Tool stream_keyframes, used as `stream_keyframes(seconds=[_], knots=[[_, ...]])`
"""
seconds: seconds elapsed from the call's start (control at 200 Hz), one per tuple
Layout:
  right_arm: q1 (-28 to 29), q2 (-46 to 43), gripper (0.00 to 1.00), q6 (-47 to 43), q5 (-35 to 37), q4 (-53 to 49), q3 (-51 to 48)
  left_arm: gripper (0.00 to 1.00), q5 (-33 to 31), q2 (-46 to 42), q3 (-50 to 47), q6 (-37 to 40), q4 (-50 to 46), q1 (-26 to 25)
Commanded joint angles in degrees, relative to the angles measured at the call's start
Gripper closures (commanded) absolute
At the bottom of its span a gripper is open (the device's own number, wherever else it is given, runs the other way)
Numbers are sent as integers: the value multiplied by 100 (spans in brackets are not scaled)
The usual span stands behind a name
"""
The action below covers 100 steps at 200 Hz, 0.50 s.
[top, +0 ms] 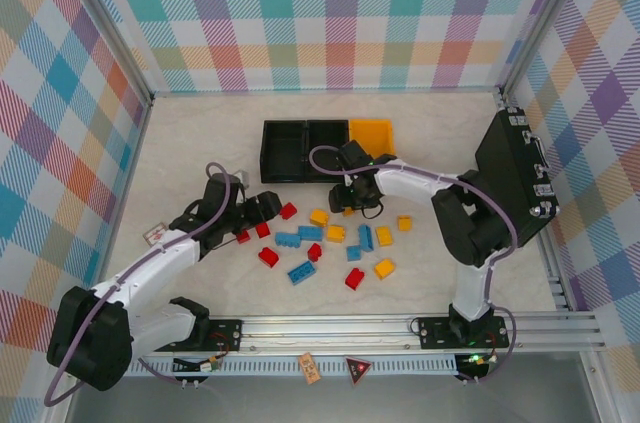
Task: Sort the legos into containers by color
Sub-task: Pick up the lego from the center of the table.
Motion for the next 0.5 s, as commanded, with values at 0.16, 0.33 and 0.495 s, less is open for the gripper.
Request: stream_keyframes(seconds=[0.16,0.33,0.495], knots=[[125,360,58,-58,442,-455,396,26,-110,80,-42,-93,178,-116],[166,145,68,-97,555,-505,382,26,-85,125,-34,-92,214,-143],[159,-353,69,-126,613,-646,358,26,23,281,65,-82,327,-247]])
